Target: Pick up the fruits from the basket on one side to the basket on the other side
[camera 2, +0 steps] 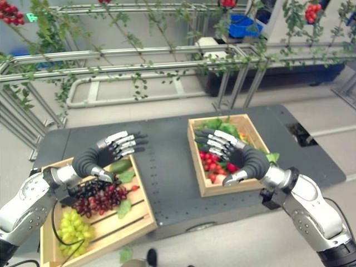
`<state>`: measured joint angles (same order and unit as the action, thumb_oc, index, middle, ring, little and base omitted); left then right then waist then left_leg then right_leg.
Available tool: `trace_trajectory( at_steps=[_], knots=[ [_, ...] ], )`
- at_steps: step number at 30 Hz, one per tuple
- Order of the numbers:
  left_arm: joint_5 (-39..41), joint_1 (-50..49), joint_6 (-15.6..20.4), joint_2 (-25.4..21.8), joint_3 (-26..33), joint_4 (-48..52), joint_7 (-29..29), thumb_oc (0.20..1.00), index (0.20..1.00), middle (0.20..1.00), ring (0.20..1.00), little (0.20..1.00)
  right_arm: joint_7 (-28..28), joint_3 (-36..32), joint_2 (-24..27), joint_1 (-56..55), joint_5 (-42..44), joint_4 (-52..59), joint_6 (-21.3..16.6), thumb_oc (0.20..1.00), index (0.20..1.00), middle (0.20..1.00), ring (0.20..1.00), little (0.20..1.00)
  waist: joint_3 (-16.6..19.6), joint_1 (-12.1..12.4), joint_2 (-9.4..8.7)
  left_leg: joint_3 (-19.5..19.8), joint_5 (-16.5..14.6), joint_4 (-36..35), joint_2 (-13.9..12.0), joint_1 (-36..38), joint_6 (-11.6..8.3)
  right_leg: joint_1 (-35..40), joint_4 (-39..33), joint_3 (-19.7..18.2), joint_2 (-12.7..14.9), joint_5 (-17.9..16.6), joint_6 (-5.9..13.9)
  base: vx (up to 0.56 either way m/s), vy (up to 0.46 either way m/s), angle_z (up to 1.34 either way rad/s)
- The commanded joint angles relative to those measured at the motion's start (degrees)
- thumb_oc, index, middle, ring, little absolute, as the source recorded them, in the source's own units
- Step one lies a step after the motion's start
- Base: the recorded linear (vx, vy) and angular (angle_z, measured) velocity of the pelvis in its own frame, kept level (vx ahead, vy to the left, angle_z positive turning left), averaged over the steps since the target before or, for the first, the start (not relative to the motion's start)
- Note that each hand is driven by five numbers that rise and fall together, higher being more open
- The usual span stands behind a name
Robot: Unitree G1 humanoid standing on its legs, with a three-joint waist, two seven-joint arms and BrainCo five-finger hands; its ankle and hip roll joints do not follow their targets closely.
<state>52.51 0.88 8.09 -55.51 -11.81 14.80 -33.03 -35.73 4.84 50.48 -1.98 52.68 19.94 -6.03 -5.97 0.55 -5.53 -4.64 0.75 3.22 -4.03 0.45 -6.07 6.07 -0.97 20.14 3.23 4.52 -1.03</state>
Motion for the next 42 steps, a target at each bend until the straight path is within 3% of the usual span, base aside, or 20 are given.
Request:
trace_trajectory(
  at_steps=[1,2,10,13,18,20,21,25,28,36,42],
  knots=[
    [0.4,0.3,1.9,0.9,3.3,0.8,-0.3,1.000,1.000,1.000,1.000,1.000,0.4,-3.1,-0.5,1.2,2.6,1.6,-2.5,1.000,1.000,1.000,1.000,1.000,3.2,-0.4,0.37,-2.0,-3.4,1.1,-0.2,-0.2,0.94,-2.8,0.8,2.0,0.7,-1.6,5.20,-0.02,0.147,0.66],
    [-0.2,-0.1,1.7,1.0,3.4,0.2,-0.3,1.000,1.000,1.000,1.000,1.000,0.6,-3.7,-1.6,0.5,2.3,1.7,-2.5,1.000,1.000,1.000,1.000,1.000,3.7,-1.0,1.18,-5.8,-1.9,-1.8,-1.7,0.8,0.53,-2.6,0.3,3.3,0.6,-1.6,5.24,-0.02,0.103,0.68],
    [-2.0,-1.4,1.7,0.4,5.1,-0.1,-0.3,1.000,1.000,1.000,1.000,1.000,0.8,-3.1,-3.9,0.7,-0.2,0.6,-2.2,1.000,1.000,1.000,1.000,1.000,5.2,0.7,2.32,-5.4,-1.8,-6.7,2.0,2.4,2.51,-1.6,-0.8,4.8,3.9,-4.1,7.63,0.02,0.241,0.34],
    [-2.6,-2.5,1.8,-0.2,6.6,0.5,-0.6,1.000,1.000,1.000,1.000,1.000,0.5,-1.5,-5.1,1.7,-2.3,0.0,-1.6,1.000,1.000,1.000,1.000,1.000,4.7,1.7,3.32,-4.7,-2.8,-7.2,4.9,2.6,4.86,-3.5,4.3,4.2,7.5,-4.2,9.06,0.02,0.330,-0.03],
    [-3.2,-3.0,2.1,-0.3,7.6,1.3,-0.4,1.000,1.000,1.000,1.000,1.000,0.3,-0.3,-6.5,3.0,-3.4,-0.4,-1.6,1.000,1.000,1.000,1.000,1.000,2.9,1.7,4.10,-4.6,-2.9,-7.8,5.8,2.9,6.24,-7.7,12.2,2.2,10.5,-6.4,10.51,-0.02,0.200,-0.05],
    [-3.4,-3.0,2.1,-0.5,7.8,1.4,-0.3,1.000,1.000,1.000,1.000,1.000,0.4,0.4,-6.8,3.2,-4.0,-0.7,-1.7,1.000,1.000,1.000,1.000,1.000,2.6,1.6,4.37,-4.4,-2.6,-7.9,5.6,2.8,6.27,-8.8,13.6,1.2,10.4,-6.5,10.62,-0.01,0.037,-0.06],
    [-3.6,-2.7,2.1,-1.0,7.8,1.2,-0.5,1.000,1.000,1.000,1.000,1.000,0.0,0.6,-6.8,3.5,-4.1,-0.5,-1.2,1.000,1.000,1.000,1.000,1.000,3.0,1.2,4.22,-3.9,-2.2,-8.2,5.4,2.3,5.79,-9.3,9.4,-1.2,7.4,-5.0,9.77,0.02,-0.045,-0.03],
    [-4.1,-1.9,2.2,-1.3,7.7,1.5,-0.6,1.000,1.000,1.000,1.000,1.000,0.1,0.6,-6.1,3.7,-2.9,0.0,-1.2,1.000,1.000,1.000,1.000,1.000,3.7,1.1,2.84,-2.1,-1.8,-8.2,5.6,1.8,5.00,-7.9,3.2,-5.1,4.3,-5.0,9.38,0.06,-0.077,0.19],
    [-4.3,-1.7,2.2,-0.5,7.1,1.4,-0.8,1.000,1.000,1.000,1.000,1.000,-0.3,0.0,-4.2,3.3,-2.3,0.5,-1.1,1.000,1.000,1.000,1.000,1.000,4.9,1.4,2.07,-1.3,-1.9,-8.2,5.4,2.1,4.23,-5.2,-0.1,-3.0,3.6,-5.7,9.17,0.08,-0.073,0.32],
    [-4.6,-2.7,2.6,0.7,7.8,1.5,0.2,1.000,1.000,1.000,1.000,1.000,0.7,-1.6,-4.8,1.5,-1.5,0.0,-1.4,1.000,1.000,1.000,1.000,1.000,6.4,1.1,1.37,-0.3,-2.2,-8.2,4.8,3.0,3.85,-2.5,-2.2,-1.6,3.0,-5.4,8.84,0.04,-0.040,0.27],
    [-7.0,-5.5,3.8,5.2,13.2,-2.8,2.9,1.000,1.000,1.000,1.000,1.000,4.4,-7.9,-11.8,-0.5,-2.3,-3.8,-3.5,1.000,1.000,1.000,1.000,1.000,7.1,0.8,1.64,-0.6,-2.4,-8.2,4.7,3.2,3.92,-2.3,-2.0,-1.7,3.0,-5.1,8.78,0.01,-0.001,-0.01]
  ],
)
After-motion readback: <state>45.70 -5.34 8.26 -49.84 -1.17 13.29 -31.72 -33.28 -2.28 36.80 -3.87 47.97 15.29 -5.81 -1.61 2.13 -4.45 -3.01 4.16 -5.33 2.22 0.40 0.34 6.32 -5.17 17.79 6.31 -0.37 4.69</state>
